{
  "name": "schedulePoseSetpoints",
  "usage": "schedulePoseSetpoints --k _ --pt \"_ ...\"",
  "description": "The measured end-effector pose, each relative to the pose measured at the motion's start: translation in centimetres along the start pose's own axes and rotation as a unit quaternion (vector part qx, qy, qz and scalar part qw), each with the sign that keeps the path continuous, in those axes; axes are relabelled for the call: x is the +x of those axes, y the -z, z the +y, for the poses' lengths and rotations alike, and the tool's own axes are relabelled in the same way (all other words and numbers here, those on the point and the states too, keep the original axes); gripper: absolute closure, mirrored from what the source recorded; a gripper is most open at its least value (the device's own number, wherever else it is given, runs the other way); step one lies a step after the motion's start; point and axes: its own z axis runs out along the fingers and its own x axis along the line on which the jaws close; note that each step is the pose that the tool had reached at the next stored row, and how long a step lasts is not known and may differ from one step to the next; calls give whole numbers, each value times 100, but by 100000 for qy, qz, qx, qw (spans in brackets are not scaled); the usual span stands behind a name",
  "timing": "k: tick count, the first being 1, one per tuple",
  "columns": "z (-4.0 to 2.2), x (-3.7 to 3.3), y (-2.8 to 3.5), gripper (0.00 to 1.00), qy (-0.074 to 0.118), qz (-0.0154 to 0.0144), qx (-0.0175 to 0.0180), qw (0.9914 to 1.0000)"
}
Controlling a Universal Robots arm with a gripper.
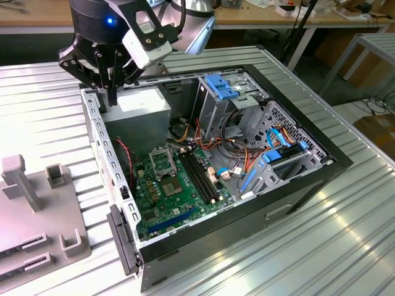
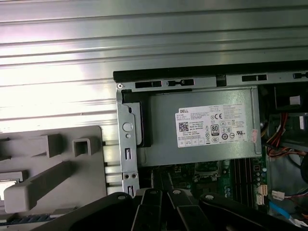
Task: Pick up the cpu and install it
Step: 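Reach for the cpu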
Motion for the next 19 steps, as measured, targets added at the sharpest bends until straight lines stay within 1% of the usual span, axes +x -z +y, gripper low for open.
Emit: schedulePoseSetpoints --k 9,19 --pt "-2 19 1 89 3 5 5 100000" --pt "-6 76 2 89 3 3 4 100000"
